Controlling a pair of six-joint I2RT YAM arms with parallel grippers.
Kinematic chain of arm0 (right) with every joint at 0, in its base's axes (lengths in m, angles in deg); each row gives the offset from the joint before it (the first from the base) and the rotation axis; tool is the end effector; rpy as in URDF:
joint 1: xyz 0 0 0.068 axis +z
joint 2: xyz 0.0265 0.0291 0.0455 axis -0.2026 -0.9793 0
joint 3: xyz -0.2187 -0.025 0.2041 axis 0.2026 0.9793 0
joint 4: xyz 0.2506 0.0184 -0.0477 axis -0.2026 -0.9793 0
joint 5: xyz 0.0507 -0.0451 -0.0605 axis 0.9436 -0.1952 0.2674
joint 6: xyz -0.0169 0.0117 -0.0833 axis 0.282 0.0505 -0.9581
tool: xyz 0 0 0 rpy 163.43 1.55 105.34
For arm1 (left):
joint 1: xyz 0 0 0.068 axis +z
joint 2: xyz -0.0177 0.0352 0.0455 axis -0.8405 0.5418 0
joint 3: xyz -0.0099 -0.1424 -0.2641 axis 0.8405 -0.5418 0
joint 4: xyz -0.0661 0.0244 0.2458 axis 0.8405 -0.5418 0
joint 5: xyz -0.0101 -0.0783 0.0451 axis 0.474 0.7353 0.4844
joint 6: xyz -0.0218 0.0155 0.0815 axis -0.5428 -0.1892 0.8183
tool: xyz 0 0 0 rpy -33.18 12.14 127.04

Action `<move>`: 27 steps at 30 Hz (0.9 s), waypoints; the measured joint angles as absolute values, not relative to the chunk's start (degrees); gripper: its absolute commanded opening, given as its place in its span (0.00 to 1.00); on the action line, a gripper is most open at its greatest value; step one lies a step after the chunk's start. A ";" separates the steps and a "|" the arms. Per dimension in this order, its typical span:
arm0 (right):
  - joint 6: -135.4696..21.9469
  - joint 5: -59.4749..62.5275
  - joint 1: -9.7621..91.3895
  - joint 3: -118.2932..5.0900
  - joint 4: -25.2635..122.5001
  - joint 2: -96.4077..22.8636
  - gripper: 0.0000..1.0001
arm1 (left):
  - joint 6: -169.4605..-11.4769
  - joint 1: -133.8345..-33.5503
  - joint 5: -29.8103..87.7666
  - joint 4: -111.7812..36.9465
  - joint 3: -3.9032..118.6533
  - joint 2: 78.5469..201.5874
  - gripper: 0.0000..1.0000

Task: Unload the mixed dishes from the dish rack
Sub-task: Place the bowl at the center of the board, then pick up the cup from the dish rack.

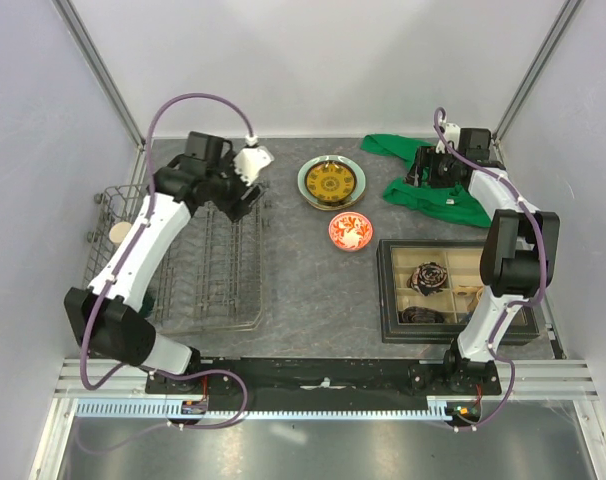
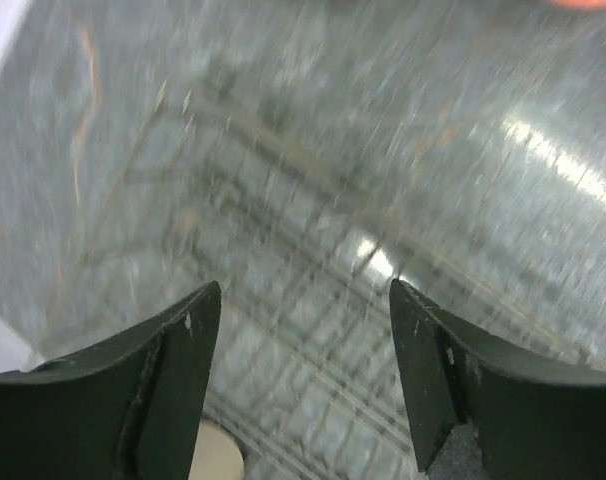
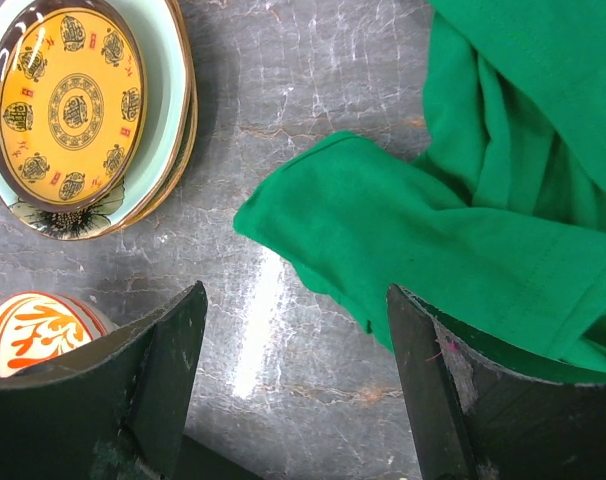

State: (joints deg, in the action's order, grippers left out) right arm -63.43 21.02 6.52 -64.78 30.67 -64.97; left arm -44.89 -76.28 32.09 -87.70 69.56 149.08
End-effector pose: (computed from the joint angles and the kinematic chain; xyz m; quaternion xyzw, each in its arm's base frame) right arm 0.4609 -0.0071 0.2426 -0.0500 0.8981 0.1991 0.3889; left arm 0.3061 -0.1218 0.3536 0.4470 0.8160 -0.0458 0.3636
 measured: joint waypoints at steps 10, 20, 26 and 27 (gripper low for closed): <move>-62.63 21.70 6.54 -64.78 30.69 -65.42 0.80 | -43.34 -51.76 37.06 -86.92 62.63 143.12 0.79; -62.04 22.55 6.54 -64.78 30.69 -66.32 0.80 | -40.58 -33.73 42.91 -84.99 58.63 143.38 0.80; -61.84 22.66 6.54 -64.78 30.71 -66.95 0.80 | -38.81 -26.69 45.21 -83.73 58.66 145.85 0.81; -61.84 22.70 6.54 -64.78 30.69 -67.17 0.80 | -38.53 -25.99 45.45 -83.68 58.72 146.66 0.82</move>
